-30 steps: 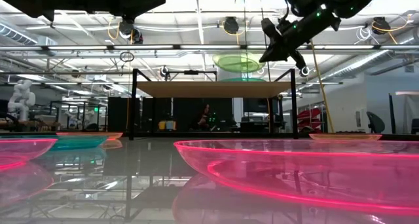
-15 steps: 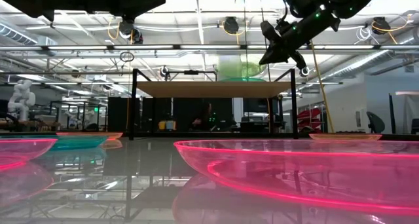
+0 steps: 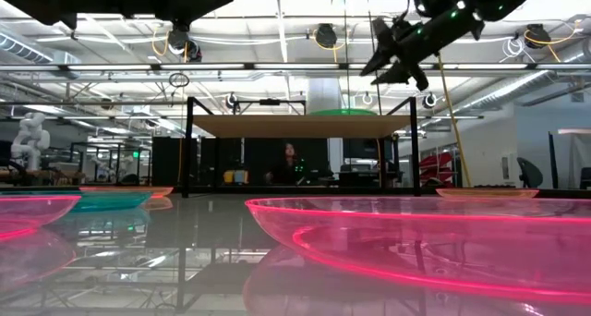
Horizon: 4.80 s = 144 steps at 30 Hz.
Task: Place and stack plates onto a shelf
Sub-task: Stack the blue transparent plate on the green transparent plate on the shelf, then put the right orange transparent plate on the shelf
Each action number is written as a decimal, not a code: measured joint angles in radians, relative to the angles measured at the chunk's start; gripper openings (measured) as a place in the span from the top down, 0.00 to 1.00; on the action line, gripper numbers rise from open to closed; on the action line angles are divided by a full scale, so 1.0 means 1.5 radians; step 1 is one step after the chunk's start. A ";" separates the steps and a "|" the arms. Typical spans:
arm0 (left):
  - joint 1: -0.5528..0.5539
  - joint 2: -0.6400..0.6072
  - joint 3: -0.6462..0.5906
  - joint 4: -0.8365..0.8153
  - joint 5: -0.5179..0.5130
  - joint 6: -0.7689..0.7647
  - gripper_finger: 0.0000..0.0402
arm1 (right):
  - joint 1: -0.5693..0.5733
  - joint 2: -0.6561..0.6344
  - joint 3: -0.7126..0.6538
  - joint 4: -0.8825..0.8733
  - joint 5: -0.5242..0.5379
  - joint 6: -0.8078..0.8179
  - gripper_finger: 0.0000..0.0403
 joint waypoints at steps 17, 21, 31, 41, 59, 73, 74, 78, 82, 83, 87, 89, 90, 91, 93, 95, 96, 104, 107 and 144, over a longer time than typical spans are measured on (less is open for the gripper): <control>-0.164 0.048 0.218 -0.587 -0.181 -0.131 0.66 | 0.248 -0.265 -0.051 -0.115 -0.078 -0.148 0.59; -0.205 0.070 0.221 -0.690 -0.181 -0.196 0.66 | 0.322 -0.272 -0.111 -0.097 -0.020 -0.154 0.59; -0.359 0.168 0.212 -0.830 -0.146 -0.393 0.66 | 0.474 -0.234 -0.238 0.170 0.091 -0.202 0.59; -0.515 0.284 0.212 -0.915 -0.162 -0.539 0.66 | 0.517 -0.218 -0.242 0.168 0.151 -0.210 0.59; -0.534 0.388 0.212 -0.949 -0.200 -0.578 0.66 | 0.517 -0.218 -0.241 0.162 0.152 -0.190 0.59; -0.536 0.443 0.213 -0.948 -0.220 -0.554 0.81 | 0.517 -0.218 -0.241 0.143 0.150 -0.163 0.59; -0.536 0.442 0.213 -0.949 -0.219 -0.548 0.85 | 0.517 -0.218 -0.241 0.143 0.150 -0.162 0.59; -0.535 0.431 0.211 -0.948 -0.217 -0.527 0.98 | 0.517 -0.218 -0.241 0.143 0.150 -0.162 0.59; -0.534 0.400 0.210 -0.955 -0.226 -0.525 0.99 | 0.517 -0.218 -0.241 0.144 0.150 -0.162 0.59; -0.534 0.387 0.210 -0.955 -0.231 -0.524 0.99 | 0.517 -0.218 -0.241 0.144 0.150 -0.162 0.59; -0.534 0.328 0.214 -0.957 -0.259 -0.511 0.99 | 0.517 -0.218 -0.241 0.144 0.150 -0.162 0.59; -0.534 0.296 0.224 -0.955 -0.285 -0.499 0.99 | 0.517 -0.218 -0.241 0.144 0.150 -0.162 0.59; -0.535 0.281 0.230 -0.955 -0.301 -0.486 0.99 | 0.517 -0.218 -0.241 0.144 0.150 -0.162 0.59; -0.534 0.267 0.238 -0.956 -0.317 -0.470 0.99 | 0.517 -0.218 -0.241 0.144 0.150 -0.162 0.59; -0.529 0.241 0.256 -0.953 -0.344 -0.418 0.99 | 0.517 -0.218 -0.241 0.145 0.150 -0.162 0.59; -0.520 0.220 0.276 -0.948 -0.371 -0.366 0.99 | 0.517 -0.218 -0.241 0.147 0.150 -0.162 0.59; -0.512 0.211 0.287 -0.946 -0.389 -0.339 0.99 | 0.517 -0.218 -0.241 0.147 0.150 -0.163 0.59; -0.351 0.182 0.361 -0.843 -0.439 0.018 1.00 | 0.516 -0.218 -0.241 0.152 0.170 -0.177 0.59; -0.250 0.182 0.387 -0.731 -0.357 0.198 1.00 | 0.516 -0.218 -0.241 0.163 0.170 -0.186 0.59; 0.239 0.536 0.678 -0.570 -0.073 0.520 0.63 | 0.516 -0.218 -0.240 0.209 0.217 -0.228 0.59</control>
